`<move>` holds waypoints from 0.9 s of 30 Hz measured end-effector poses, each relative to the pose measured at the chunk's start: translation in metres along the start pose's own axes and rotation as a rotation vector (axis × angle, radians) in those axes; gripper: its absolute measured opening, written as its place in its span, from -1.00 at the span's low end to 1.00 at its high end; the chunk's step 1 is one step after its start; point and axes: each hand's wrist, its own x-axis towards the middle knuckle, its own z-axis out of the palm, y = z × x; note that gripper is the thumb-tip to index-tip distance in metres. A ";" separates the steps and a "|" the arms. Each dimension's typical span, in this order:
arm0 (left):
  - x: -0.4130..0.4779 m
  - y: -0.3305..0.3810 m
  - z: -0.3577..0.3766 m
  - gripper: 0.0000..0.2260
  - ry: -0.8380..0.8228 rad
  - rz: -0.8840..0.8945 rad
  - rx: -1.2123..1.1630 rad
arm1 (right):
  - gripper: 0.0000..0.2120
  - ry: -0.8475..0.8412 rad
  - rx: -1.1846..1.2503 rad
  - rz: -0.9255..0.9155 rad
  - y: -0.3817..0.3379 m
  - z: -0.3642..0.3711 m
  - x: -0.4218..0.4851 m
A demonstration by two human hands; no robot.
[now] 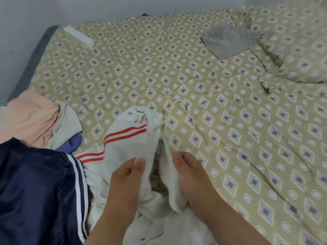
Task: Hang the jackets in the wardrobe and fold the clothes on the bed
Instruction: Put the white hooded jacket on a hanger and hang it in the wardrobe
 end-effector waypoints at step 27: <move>-0.113 0.110 -0.065 -0.80 -0.156 -0.234 -0.262 | -0.58 -0.001 -0.154 -0.028 -0.079 0.000 -0.173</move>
